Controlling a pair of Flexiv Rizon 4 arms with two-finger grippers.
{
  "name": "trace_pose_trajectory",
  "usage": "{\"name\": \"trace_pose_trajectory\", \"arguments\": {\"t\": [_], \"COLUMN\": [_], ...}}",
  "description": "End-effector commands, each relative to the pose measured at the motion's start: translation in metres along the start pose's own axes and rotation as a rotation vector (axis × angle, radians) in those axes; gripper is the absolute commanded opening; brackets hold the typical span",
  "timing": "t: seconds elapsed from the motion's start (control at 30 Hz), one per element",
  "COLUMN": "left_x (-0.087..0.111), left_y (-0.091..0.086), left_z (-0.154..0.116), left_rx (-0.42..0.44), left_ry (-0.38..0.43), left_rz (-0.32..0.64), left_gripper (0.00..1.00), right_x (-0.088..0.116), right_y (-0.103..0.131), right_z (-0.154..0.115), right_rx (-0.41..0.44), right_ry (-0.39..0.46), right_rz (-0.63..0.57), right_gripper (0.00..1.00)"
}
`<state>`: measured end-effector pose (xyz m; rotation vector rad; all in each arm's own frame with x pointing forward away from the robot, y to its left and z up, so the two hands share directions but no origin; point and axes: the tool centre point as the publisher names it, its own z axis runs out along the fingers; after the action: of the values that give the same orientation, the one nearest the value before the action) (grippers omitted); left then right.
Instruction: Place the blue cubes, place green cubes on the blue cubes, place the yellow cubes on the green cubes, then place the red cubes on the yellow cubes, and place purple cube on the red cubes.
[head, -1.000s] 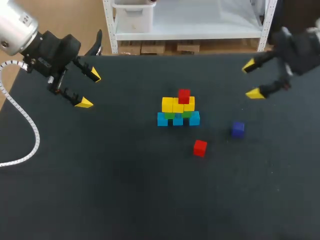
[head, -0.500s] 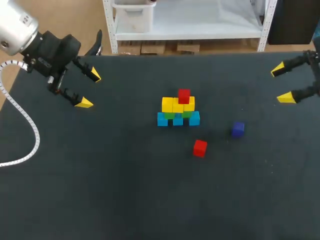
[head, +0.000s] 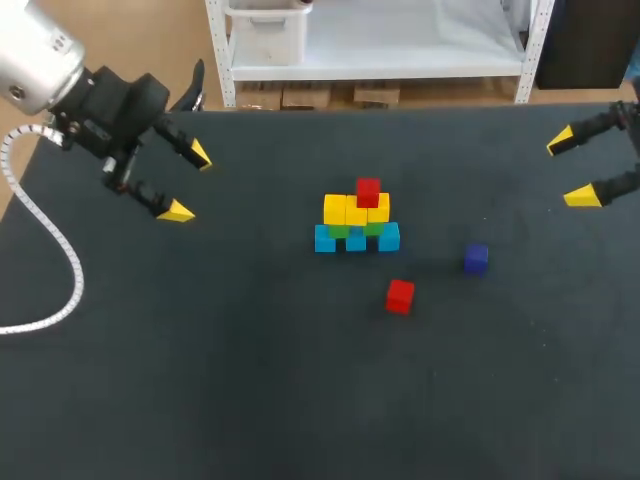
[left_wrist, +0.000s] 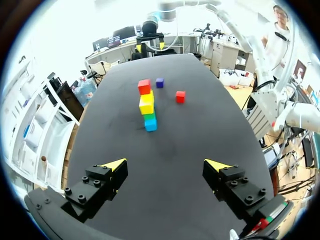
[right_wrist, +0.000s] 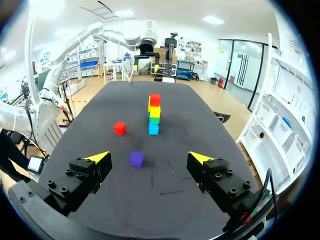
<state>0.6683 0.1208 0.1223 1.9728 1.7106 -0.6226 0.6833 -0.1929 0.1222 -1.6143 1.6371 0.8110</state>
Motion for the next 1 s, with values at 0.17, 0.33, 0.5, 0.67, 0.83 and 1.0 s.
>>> {"name": "trace_pose_trajectory", "arguments": {"t": [0.17, 0.33, 0.5, 0.67, 0.83, 1.0], "left_x": [-0.030, -0.036, -0.032, -0.022, -0.022, -0.022], "left_y": [-0.037, -0.056, -0.068, -0.070, -0.070, -0.070], "left_z": [0.033, 0.044, 0.046, 0.036, 0.036, 0.036], "left_rx": [0.030, 0.056, 0.060, 0.029, 0.029, 0.029], "left_ry": [0.014, 0.006, -0.002, -0.008, -0.008, -0.008], "left_rz": [0.057, 0.048, 0.028, 0.030, 0.030, 0.030], "left_gripper": [1.00, 1.00, 1.00, 1.00, 1.00, 1.00], "right_x": [0.001, 0.001, 0.001, 0.001, 0.000, -0.012], "right_y": [0.000, 0.000, 0.000, 0.000, 0.024, 0.064], "right_z": [0.000, 0.000, 0.000, 0.000, 0.008, 0.025], "right_rx": [0.000, 0.000, 0.000, 0.000, -0.032, -0.117], "right_ry": [-0.002, -0.002, -0.002, -0.002, 0.014, 0.064], "right_rz": [-0.001, -0.001, -0.001, -0.001, -0.098, -0.317], "right_gripper": [1.00, 1.00, 1.00, 1.00, 1.00, 1.00]}}
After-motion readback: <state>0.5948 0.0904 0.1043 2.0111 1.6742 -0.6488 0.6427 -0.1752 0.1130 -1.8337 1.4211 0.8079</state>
